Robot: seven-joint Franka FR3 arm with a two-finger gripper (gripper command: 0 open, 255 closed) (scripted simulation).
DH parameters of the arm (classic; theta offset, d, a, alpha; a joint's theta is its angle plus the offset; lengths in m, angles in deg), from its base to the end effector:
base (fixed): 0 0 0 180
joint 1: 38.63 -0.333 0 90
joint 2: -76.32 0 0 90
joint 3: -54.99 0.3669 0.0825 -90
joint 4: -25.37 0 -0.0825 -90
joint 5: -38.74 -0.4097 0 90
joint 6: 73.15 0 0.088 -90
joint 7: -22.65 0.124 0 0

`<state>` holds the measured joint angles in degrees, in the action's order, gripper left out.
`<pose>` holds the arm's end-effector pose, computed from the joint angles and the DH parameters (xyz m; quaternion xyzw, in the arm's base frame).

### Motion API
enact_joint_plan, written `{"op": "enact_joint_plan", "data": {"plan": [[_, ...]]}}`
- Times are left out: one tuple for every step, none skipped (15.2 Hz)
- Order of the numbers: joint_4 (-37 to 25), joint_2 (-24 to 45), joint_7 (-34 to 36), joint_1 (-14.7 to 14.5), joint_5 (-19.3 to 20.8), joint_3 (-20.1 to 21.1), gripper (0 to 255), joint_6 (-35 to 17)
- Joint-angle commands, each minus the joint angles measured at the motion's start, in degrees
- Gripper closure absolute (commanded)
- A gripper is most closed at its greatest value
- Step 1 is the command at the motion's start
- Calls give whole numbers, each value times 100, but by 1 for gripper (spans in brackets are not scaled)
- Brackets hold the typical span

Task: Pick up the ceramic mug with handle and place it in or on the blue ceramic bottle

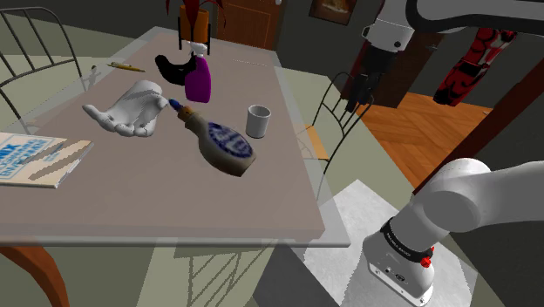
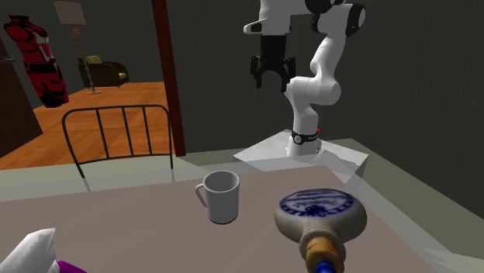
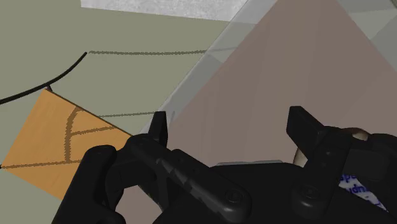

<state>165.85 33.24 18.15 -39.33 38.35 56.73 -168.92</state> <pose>0.3107 0.0162 0.5598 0.9983 0.0559 -0.0145 0.0067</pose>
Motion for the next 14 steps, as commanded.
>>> {"op": "enact_joint_plan", "data": {"plan": [[0,0,0,0,0,0,0,0],[-52,211,46,-17,-17,52,0,-156],[-111,425,91,-32,-32,103,0,-306],[-179,642,137,-45,-42,153,0,-451],[-254,861,183,-57,-49,203,0,-591],[-337,1083,230,-67,-53,253,0,-724],[-428,1305,277,-76,-52,301,0,-852],[-526,1529,325,-84,-47,350,0,-972],[-632,1755,375,-90,-38,397,0,-1087],[-745,1981,425,-96,-24,443,0,-1194],[-866,2208,477,-102,-6,488,0,-1295],[-993,2435,530,-107,17,532,0,-1388],[-1128,2663,584,-113,44,575,0,-1474],[-1270,2892,640,-120,76,615,0,-1553]]}}
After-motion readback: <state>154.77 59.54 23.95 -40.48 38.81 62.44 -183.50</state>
